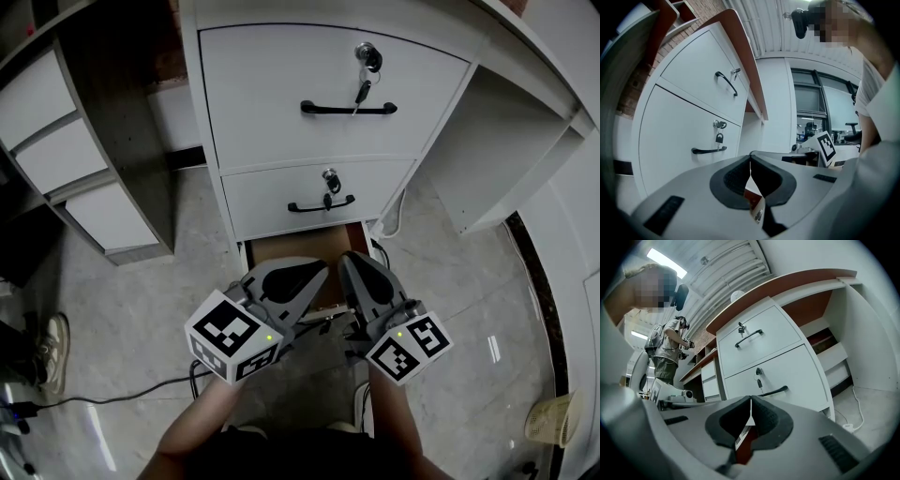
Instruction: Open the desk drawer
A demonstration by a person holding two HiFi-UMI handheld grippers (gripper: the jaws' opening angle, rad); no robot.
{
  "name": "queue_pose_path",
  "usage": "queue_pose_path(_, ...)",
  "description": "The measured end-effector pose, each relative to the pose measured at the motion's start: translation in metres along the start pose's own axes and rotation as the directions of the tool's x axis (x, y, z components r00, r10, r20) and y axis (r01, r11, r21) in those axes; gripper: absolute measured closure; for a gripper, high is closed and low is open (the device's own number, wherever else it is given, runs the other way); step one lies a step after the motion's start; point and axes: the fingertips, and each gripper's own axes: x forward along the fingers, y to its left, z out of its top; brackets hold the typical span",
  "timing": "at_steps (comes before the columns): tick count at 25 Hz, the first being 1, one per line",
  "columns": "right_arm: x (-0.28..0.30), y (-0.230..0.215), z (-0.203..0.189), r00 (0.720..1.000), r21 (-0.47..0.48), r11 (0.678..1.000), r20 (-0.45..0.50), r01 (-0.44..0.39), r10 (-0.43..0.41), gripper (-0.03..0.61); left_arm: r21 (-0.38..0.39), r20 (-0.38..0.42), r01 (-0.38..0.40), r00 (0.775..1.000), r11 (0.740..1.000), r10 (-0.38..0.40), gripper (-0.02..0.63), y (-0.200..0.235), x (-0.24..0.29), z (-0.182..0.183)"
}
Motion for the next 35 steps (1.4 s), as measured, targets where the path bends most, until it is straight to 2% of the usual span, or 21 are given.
queue_pose_path(8, 0.000, 0.000, -0.003, 1.000, -0.013, 1.000, -0.006, 0.004, -0.005, 0.555, 0.010, 0.005, 0.014, 1.000, 1.000, -0.014, 0.603, -0.002, -0.001, -0.003)
queue_pose_path(15, 0.000, -0.001, -0.004, 1.000, -0.009, 1.000, -0.006, 0.010, -0.011, 0.555, 0.023, 0.014, -0.018, 1.000, 1.000, 0.018, 0.604, 0.004, -0.005, -0.001)
queue_pose_path(23, 0.002, -0.002, -0.006, 1.000, 0.013, 1.000, -0.012, 0.008, -0.008, 0.555, -0.032, 0.016, -0.013, 1.000, 0.999, 0.013, 0.604, 0.009, -0.005, -0.005)
queue_pose_path(29, 0.007, -0.004, 0.002, 0.999, 0.054, 0.998, -0.028, -0.017, 0.019, 0.555, -0.124, 0.069, 0.029, 0.997, 0.992, -0.020, 0.604, 0.008, 0.005, 0.002)
queue_pose_path(35, 0.004, -0.020, 0.010, 0.997, 0.109, 0.993, -0.071, 0.040, -0.032, 0.555, -0.172, 0.022, 0.024, 1.000, 0.985, -0.020, 0.604, 0.007, 0.018, 0.014)
